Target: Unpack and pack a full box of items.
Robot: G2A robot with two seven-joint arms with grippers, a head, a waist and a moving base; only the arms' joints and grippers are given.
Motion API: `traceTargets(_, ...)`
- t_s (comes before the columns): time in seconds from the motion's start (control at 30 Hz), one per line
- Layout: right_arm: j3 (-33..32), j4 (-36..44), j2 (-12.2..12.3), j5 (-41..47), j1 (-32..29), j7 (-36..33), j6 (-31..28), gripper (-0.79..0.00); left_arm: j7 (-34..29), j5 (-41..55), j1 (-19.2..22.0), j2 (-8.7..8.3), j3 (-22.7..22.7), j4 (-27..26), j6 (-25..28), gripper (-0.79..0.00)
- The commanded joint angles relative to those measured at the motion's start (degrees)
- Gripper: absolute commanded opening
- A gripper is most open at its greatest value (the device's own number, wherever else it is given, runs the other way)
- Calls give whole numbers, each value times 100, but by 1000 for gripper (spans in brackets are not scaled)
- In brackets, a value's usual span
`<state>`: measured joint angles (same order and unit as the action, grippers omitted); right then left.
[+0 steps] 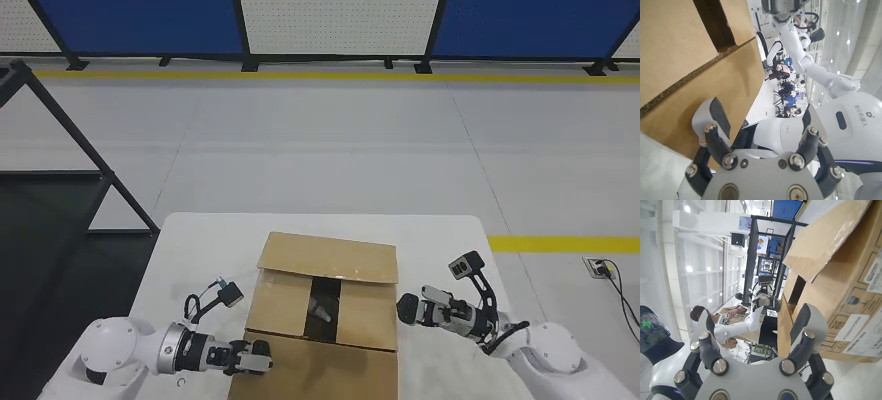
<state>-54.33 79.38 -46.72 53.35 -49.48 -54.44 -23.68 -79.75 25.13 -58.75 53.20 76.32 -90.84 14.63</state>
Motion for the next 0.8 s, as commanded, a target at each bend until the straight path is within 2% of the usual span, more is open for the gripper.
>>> traceTargets(0.0,35,-103,-35,40,93,73,392,0,129,287,-58,-9,154,21,129,0)
traceTargets(0.17,158,-242,-176,34,349,139,846,0,514,937,-306,-40,695,181,615,0)
traceTargets(0.27,241,-331,-260,-141,488,486,1086,0,958,1092,-443,-45,933,329,734,0)
traceTargets(0.4,349,-322,-367,-310,606,787,1206,0,1249,1164,-570,-57,1127,488,696,0)
traceTargets(0.5,355,-323,-449,-273,687,909,1094,0,1297,1100,-623,-65,1181,546,717,0)
traceTargets(0.63,226,-255,-547,-111,695,1207,617,0,1352,955,-694,-63,1185,563,911,0)
traceTargets(0.77,190,-214,-617,-318,845,1373,652,0,1385,1130,-796,-50,1201,632,1094,0)
